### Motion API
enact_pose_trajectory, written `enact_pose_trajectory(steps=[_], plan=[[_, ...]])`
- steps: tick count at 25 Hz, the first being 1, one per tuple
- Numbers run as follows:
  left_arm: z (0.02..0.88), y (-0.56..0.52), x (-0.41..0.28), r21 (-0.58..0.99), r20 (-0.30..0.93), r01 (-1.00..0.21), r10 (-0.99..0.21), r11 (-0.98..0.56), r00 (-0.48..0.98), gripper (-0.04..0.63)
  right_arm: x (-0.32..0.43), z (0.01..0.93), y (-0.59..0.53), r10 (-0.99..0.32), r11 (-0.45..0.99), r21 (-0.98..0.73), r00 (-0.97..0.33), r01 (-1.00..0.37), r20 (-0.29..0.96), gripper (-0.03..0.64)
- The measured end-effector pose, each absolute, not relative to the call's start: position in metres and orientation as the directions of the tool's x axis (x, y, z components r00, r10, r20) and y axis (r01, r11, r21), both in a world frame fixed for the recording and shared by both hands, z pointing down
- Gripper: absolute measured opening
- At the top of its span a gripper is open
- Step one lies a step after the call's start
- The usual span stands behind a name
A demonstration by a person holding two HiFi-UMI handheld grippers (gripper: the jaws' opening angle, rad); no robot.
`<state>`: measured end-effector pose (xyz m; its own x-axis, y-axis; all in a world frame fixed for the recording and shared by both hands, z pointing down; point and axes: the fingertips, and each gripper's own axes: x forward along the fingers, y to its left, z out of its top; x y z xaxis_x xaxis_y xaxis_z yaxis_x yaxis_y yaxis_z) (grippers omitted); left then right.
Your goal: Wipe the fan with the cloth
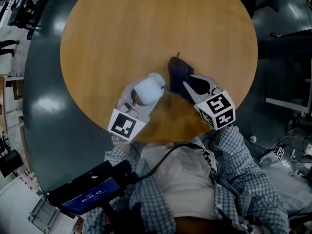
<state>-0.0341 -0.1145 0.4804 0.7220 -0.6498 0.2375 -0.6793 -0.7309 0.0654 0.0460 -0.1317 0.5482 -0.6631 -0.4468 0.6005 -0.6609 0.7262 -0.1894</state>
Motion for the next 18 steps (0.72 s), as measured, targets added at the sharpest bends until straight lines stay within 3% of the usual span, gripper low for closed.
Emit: enact_pose_trajectory(steps=[10, 18], plan=[[0.416, -0.098, -0.058, -0.021, 0.181, -0.707, -0.699, -0.707, 0.692, 0.146, 0.041, 0.397, -0.133, -0.592, 0.741, -0.069, -0.698, -0.668, 0.402, 0.071], [0.404, -0.096, -0.064, -0.067, 0.191, -0.702, -0.7, -0.709, 0.688, 0.146, -0.003, 0.254, -0.112, -0.559, 0.823, -0.071, -0.826, -0.564, 0.074, 0.071]])
